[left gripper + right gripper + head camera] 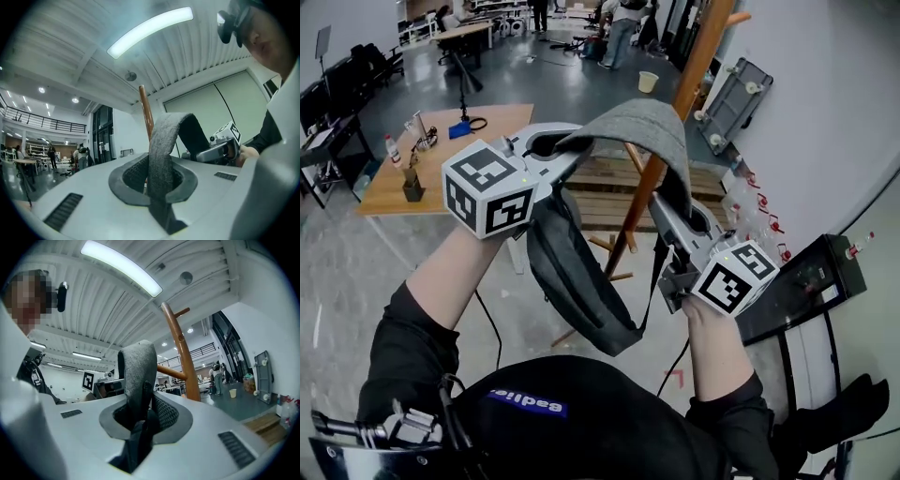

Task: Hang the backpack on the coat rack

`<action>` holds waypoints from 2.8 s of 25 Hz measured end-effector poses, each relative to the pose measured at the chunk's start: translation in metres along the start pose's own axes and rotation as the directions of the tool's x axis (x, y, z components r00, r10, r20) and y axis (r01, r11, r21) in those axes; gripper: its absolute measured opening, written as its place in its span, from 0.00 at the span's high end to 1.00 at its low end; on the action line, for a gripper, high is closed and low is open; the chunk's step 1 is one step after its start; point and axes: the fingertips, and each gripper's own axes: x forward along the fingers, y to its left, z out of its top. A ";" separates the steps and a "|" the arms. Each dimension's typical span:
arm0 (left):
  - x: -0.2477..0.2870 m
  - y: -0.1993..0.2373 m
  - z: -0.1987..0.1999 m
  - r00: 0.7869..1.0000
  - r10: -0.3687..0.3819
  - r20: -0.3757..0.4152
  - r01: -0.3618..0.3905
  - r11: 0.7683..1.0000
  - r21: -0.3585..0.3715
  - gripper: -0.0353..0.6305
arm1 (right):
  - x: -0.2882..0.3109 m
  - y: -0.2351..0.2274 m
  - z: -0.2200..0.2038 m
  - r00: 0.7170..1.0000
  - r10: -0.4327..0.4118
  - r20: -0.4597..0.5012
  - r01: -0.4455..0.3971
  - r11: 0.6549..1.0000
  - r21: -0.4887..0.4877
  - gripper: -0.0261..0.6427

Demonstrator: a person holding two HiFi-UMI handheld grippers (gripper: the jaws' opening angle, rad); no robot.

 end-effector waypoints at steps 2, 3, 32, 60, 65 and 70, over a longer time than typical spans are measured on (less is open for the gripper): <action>0.012 0.010 -0.004 1.000 -0.024 -0.018 0.023 0.999 -0.030 0.90 | 0.003 -0.011 0.000 1.000 -0.023 -0.013 0.024 0.999 0.022 0.87; 0.017 0.016 -0.006 0.999 -0.034 -0.024 0.033 0.999 -0.044 0.90 | 0.004 -0.015 0.001 0.999 -0.030 -0.019 0.030 0.999 0.032 0.87; 0.066 0.025 -0.073 0.995 -0.092 -0.045 0.090 0.995 -0.043 0.90 | 0.057 -0.041 -0.067 0.993 -0.015 -0.113 0.022 0.998 0.058 0.74; -0.053 -0.124 -0.059 0.923 0.384 -0.040 -0.374 0.915 0.153 0.68 | -0.078 -0.004 -0.088 0.993 0.118 -0.031 -0.121 0.984 -0.128 0.58; -0.070 -0.173 -0.106 0.945 0.327 -0.029 -0.328 0.944 -0.044 0.68 | -0.106 0.051 -0.137 0.979 0.180 -0.098 -0.188 0.979 -0.080 0.59; -0.093 -0.211 -0.141 0.969 0.245 -0.014 -0.243 0.950 -0.196 0.69 | -0.132 0.091 -0.173 0.976 0.177 -0.129 -0.179 0.984 -0.003 0.60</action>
